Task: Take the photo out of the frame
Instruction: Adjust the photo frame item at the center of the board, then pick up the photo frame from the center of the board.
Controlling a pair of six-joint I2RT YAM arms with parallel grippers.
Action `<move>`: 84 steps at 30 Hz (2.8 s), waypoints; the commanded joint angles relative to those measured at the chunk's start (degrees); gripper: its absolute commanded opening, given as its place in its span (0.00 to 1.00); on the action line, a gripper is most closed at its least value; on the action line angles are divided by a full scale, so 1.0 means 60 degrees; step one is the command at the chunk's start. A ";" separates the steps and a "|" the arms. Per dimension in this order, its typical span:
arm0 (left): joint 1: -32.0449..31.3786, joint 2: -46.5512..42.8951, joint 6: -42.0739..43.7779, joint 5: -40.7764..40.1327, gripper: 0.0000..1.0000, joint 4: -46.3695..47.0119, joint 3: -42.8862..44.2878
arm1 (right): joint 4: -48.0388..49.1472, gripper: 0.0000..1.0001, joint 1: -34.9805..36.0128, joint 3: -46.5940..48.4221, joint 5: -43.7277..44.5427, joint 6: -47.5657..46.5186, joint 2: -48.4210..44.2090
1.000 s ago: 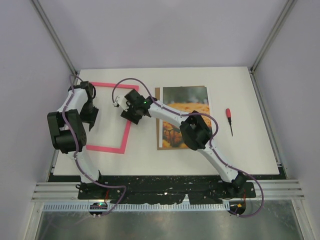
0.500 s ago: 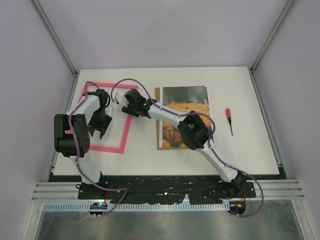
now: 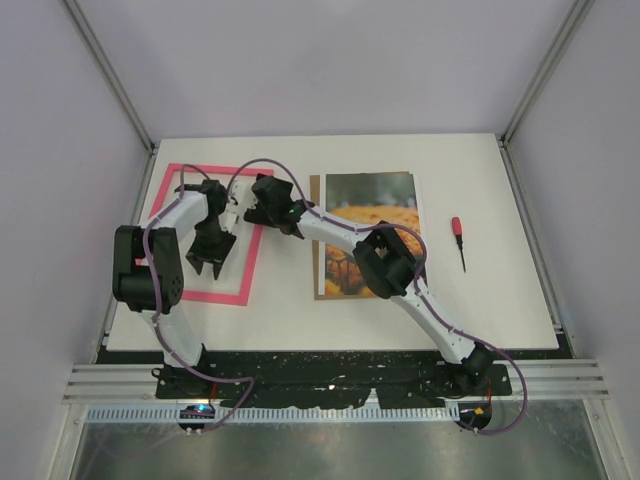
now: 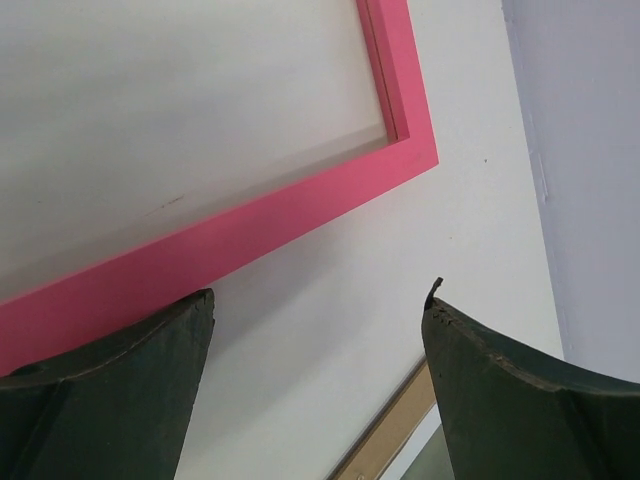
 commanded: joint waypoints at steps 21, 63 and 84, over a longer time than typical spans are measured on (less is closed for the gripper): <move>-0.1250 0.0936 -0.0017 0.1632 0.50 -0.0481 0.0688 | -0.3581 0.89 -0.2226 -0.7673 -0.5307 0.1884 -0.9250; -0.3375 0.4640 -0.1188 0.5293 0.51 -0.1478 0.8554 | -0.4753 0.78 -0.9524 -0.8290 -0.9028 0.5459 -0.7363; -0.3419 0.5564 -0.2829 0.5968 0.54 -0.0569 0.7793 | -0.4621 0.73 -0.9524 -0.8598 -0.9029 0.5459 -0.6631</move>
